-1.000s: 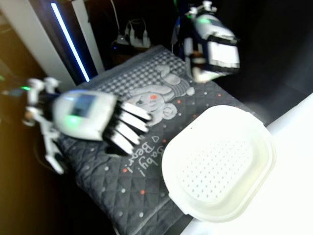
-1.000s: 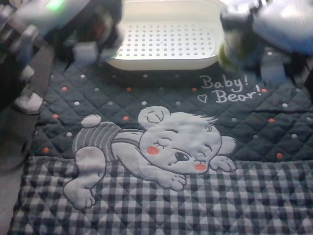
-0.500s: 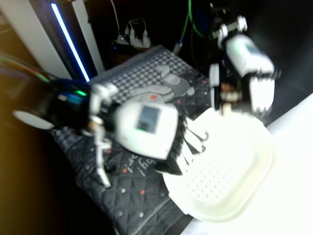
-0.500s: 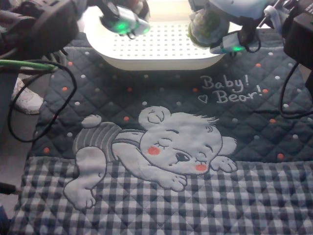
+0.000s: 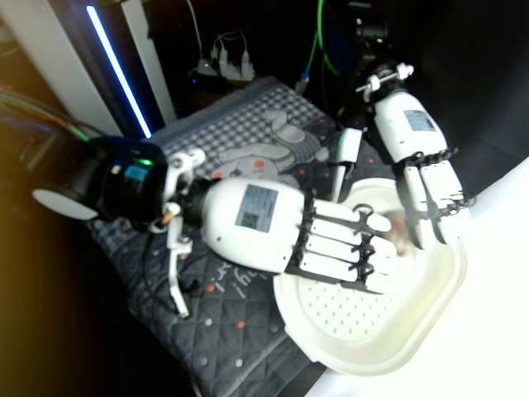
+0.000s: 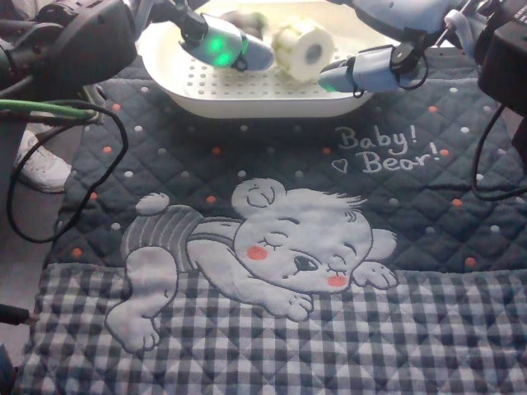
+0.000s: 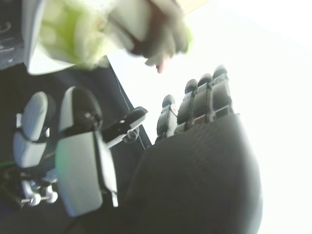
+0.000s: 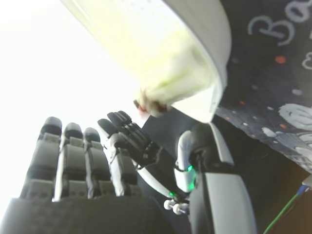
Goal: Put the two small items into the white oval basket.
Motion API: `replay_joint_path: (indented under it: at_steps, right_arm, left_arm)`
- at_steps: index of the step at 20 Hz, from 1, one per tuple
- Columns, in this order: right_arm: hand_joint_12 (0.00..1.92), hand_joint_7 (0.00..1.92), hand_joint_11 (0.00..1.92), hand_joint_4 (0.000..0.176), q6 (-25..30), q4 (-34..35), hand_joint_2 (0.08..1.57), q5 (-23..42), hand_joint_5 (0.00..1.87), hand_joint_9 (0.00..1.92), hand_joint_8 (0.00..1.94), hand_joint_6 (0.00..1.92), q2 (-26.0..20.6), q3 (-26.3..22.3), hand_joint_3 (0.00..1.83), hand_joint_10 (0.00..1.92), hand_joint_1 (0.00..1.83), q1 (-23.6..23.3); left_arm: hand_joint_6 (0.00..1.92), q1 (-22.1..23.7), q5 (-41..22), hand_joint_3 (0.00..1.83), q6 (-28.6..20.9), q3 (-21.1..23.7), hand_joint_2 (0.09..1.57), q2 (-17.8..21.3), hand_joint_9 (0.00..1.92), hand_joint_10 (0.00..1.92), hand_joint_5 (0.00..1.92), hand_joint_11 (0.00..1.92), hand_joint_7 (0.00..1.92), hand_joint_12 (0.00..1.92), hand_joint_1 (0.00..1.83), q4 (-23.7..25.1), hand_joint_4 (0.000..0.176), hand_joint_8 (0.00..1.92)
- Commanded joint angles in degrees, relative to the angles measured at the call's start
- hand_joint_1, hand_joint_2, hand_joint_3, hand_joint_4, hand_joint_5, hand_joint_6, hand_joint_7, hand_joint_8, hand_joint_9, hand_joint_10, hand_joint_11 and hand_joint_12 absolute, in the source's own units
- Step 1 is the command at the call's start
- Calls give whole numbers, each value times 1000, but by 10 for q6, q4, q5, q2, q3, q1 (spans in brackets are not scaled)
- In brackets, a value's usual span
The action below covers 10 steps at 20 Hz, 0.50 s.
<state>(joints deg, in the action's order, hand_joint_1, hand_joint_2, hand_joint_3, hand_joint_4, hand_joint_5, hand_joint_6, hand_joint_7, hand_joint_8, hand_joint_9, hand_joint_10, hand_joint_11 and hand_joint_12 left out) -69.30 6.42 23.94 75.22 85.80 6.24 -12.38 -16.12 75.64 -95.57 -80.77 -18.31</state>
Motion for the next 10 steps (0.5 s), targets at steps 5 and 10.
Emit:
replay_joint_path:
  at_steps: [5,10]
  right_arm:
    - [0,0,0,138,-2,-26,1056,77,0,0,0,0,-68,-74,1,0,442,-8]
    - [19,0,39,176,-1,-103,1034,129,0,0,0,0,-176,-191,0,0,394,-8]
  left_arm:
    - [0,8,-137,0,0,101,972,92,0,0,0,0,0,0,606,30,176,0]
    - [0,-34,-261,0,-33,225,981,210,0,0,0,0,0,0,567,85,176,0]
